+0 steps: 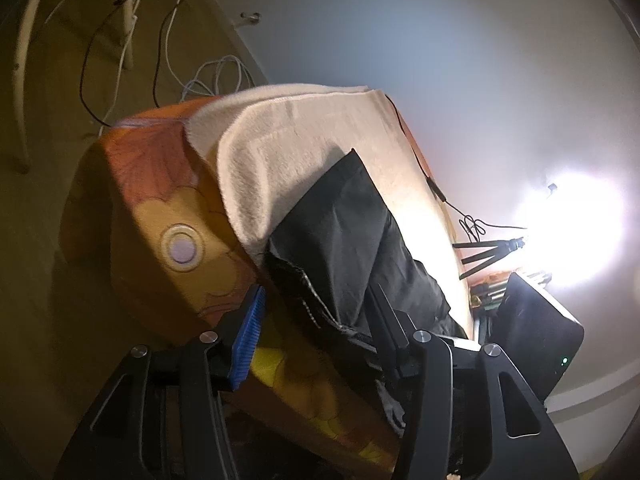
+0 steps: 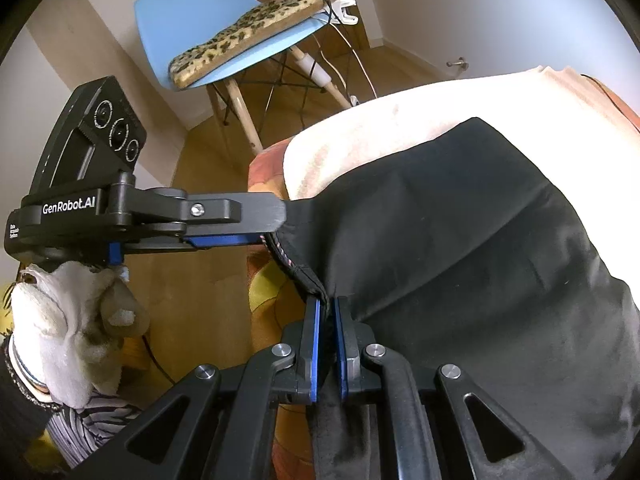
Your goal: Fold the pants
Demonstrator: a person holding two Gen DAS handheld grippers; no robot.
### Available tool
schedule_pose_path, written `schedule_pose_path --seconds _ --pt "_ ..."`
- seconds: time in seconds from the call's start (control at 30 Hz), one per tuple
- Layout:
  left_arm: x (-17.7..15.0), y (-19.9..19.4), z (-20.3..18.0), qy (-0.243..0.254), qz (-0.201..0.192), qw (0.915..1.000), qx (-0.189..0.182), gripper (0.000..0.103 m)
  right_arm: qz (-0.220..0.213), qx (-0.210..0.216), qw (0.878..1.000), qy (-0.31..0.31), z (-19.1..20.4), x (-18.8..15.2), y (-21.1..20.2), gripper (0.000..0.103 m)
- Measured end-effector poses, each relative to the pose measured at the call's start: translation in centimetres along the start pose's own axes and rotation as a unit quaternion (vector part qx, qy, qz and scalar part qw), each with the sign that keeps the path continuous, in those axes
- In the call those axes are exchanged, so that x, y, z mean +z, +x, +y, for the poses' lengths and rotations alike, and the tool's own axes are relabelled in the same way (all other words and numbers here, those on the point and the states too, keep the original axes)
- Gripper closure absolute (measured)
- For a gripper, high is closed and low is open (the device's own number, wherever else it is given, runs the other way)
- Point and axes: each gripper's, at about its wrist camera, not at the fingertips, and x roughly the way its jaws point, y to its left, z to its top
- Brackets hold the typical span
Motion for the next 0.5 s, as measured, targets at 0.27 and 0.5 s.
schedule_pose_path --seconds 0.27,0.5 --pt "-0.2 1.2 -0.7 0.002 -0.009 0.9997 0.022 0.054 -0.011 0.017 1.000 0.014 -0.5 -1.0 -0.4 0.097" --pt "-0.2 1.1 -0.6 0.014 -0.021 0.9991 0.035 0.069 -0.010 0.014 1.000 0.004 0.0 -1.3 -1.0 0.072"
